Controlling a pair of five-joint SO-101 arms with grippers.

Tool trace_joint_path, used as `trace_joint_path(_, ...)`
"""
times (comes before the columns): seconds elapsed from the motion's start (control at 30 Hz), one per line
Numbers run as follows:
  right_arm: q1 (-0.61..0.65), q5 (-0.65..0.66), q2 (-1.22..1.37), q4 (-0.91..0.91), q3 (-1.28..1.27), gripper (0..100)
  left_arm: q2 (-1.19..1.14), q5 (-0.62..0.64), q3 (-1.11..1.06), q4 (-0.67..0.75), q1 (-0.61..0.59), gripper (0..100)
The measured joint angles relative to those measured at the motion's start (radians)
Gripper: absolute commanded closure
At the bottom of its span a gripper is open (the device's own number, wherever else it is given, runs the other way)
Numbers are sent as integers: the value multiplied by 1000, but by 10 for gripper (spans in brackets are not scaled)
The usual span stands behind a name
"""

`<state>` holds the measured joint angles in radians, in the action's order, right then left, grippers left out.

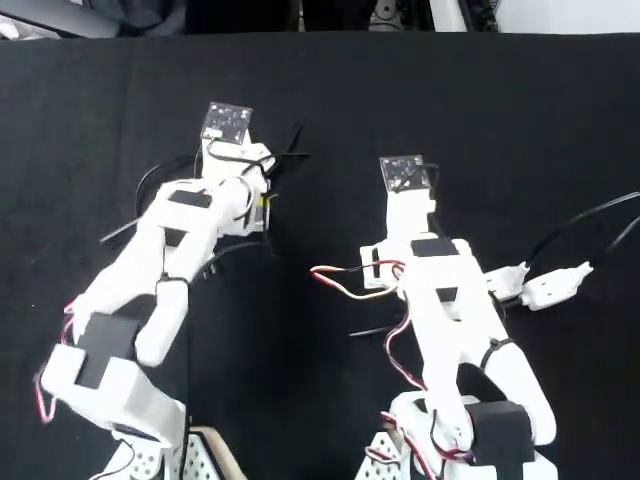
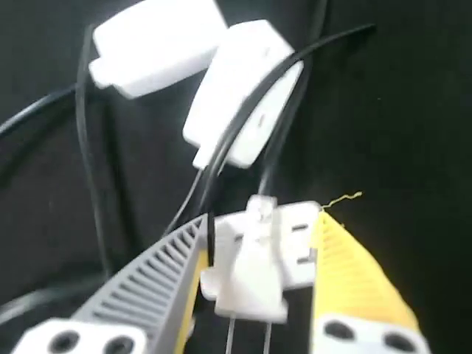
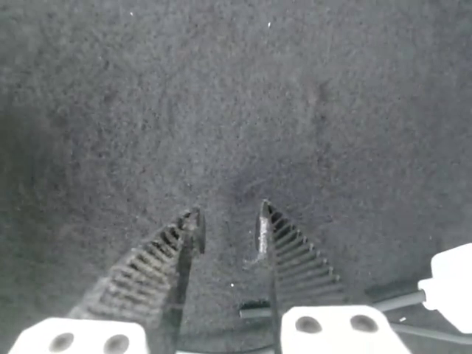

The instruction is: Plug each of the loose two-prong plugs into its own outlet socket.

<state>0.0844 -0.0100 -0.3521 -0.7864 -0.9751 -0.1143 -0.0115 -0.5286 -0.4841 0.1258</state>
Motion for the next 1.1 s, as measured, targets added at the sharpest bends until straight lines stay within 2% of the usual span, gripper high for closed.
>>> trace_joint_path(0.27, 0, 0, 0, 0, 0, 878, -31, 87, 25, 34, -20, 779)
trace_joint_path(0.57, 0, 32, 0, 0, 0, 878, 127, 29, 32, -32, -199, 776)
trace_joint_path(0.93, 0, 46, 0, 0, 2, 878, 130, 20, -23, -14, -190, 777)
trace_joint_path(1.1, 0, 46, 0, 0, 2, 878, 209, 20, -25, -169, -143, 776)
